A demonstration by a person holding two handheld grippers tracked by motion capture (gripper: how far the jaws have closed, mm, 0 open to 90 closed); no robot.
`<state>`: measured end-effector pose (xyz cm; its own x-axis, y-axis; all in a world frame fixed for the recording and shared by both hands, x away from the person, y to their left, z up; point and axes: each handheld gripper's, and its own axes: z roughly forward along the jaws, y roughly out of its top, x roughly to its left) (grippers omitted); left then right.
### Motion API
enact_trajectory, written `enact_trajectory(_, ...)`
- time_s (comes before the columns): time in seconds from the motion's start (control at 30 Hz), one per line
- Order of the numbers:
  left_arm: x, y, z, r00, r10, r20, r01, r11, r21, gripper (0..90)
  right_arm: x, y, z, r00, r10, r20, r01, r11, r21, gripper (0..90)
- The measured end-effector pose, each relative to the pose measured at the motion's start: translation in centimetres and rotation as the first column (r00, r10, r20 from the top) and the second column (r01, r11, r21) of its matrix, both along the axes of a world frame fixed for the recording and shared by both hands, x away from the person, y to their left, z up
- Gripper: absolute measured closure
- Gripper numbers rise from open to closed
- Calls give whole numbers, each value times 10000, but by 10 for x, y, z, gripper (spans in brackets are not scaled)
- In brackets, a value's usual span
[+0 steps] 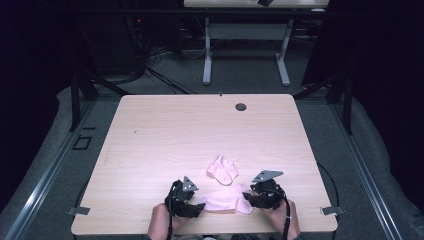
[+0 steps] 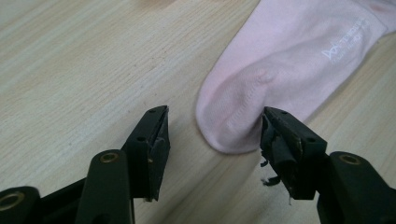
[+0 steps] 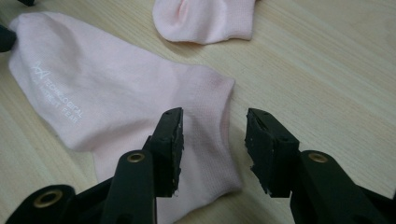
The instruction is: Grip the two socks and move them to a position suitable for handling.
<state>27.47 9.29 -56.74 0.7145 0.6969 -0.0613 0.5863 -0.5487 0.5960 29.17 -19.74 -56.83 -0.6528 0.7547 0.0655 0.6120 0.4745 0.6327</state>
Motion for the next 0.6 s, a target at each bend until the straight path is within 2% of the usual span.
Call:
enact_trajectory(0.07,-1,0,0,9999,-21,117,21,10000,2,521,1,2,0,10000,44,-61,-43,10000,43,591)
enact_trajectory(0.2,-4,-3,0,9989,-169,443,155,9994,311,675,0,8,-1,9996,270,-53,-270,9996,-58,695)
enact_trajectory(0.27,-4,-5,0,9981,-316,532,297,9989,364,759,0,9,-2,9997,259,28,-259,9997,21,755)
enact_trajectory(0.37,-3,-5,-1,9977,-378,554,362,9989,306,884,0,8,-3,9991,388,-144,-383,9985,383,827)
enact_trajectory(0.47,-3,-2,0,9974,-483,526,466,9984,328,898,-1,6,-3,9990,408,-204,-397,9979,502,842)
enact_trajectory(0.6,-11,6,2,9969,-502,599,474,9977,484,899,-5,2,4,9989,432,-178,-418,9963,750,844)
